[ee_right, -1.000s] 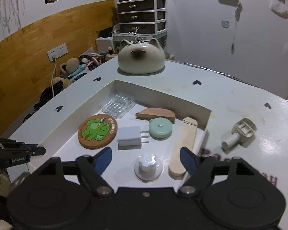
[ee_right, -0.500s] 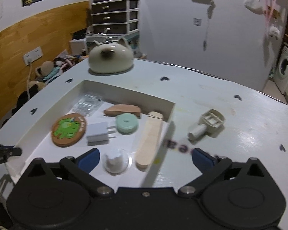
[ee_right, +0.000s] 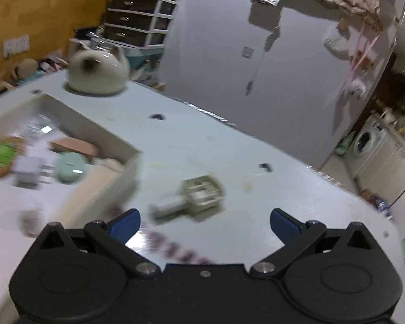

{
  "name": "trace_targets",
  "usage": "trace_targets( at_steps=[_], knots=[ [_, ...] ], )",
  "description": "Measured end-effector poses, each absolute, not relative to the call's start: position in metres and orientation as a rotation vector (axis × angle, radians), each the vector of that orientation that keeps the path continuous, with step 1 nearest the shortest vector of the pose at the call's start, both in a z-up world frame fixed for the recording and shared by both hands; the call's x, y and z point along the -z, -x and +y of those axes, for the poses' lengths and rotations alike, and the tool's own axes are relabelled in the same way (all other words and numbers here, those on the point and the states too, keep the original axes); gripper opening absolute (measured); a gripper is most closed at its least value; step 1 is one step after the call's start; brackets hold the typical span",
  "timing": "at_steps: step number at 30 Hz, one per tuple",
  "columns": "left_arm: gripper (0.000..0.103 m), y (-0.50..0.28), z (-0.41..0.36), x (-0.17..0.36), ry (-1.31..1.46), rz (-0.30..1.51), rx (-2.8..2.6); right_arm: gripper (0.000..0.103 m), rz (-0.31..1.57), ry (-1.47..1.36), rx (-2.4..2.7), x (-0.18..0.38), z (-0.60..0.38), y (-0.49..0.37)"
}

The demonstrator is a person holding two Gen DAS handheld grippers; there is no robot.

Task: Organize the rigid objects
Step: 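Move the right tool to the beige plastic holder and grasp it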

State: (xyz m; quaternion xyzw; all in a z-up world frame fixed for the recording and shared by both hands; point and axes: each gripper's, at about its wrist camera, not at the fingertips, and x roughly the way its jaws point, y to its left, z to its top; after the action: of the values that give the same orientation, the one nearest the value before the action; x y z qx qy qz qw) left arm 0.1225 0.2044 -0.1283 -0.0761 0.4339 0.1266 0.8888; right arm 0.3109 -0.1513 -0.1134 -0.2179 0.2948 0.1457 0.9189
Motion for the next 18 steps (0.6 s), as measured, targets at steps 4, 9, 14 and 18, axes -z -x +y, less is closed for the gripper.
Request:
trace_targets(
  at_steps=[4, 9, 14, 18],
  knots=[
    [0.008, -0.123, 0.204, 0.129, 0.162, 0.904, -0.268, 0.103, 0.636, 0.498, -0.244, 0.128, -0.164, -0.342],
    [0.008, -0.124, 0.204, 0.129, 0.165, 0.909, -0.275, 0.103, 0.680, 0.513, -0.248, 0.145, -0.169, -0.368],
    [0.008, -0.125, 0.204, 0.129, 0.165, 0.914, -0.281, 0.103, 0.713, 0.579, -0.285, 0.164, -0.156, -0.385],
    [0.008, -0.126, 0.204, 0.129, 0.163, 0.919, -0.286, 0.103, 0.733, 0.615, -0.345, 0.170, -0.142, -0.392]
  ],
)
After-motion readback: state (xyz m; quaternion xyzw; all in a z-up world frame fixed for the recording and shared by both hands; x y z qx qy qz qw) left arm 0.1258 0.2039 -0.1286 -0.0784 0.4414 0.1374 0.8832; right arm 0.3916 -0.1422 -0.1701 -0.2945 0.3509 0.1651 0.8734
